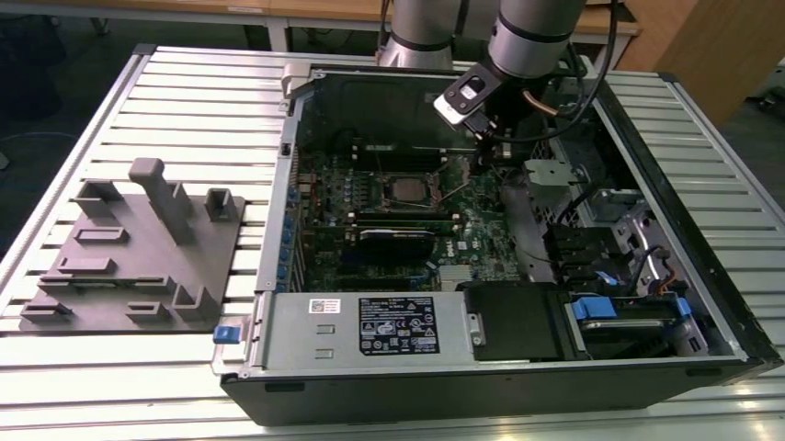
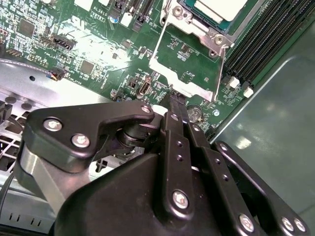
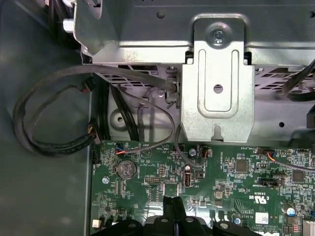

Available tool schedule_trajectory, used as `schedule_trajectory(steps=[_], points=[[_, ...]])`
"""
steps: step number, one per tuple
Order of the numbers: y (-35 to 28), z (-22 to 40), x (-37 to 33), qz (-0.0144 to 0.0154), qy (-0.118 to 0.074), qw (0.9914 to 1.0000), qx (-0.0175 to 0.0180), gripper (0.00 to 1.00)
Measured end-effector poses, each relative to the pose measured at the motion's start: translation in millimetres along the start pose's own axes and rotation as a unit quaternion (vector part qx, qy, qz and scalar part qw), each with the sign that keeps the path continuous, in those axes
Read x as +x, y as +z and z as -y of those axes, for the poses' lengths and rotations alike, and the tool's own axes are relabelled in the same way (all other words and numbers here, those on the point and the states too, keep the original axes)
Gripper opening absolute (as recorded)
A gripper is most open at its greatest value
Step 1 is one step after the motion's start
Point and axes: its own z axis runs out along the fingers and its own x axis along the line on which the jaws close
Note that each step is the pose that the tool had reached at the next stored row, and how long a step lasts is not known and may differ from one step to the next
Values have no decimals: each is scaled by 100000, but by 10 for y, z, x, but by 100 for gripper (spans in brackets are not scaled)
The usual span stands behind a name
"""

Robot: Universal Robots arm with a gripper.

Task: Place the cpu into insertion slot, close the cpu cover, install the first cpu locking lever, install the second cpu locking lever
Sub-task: 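Close the cpu cover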

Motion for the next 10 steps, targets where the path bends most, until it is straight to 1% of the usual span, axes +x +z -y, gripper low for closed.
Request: schedule_trajectory(steps=[5, 10], points=[[2, 32, 0, -2, -1, 100000, -1, 11], [2, 42, 0, -1, -4, 100000, -1, 11]])
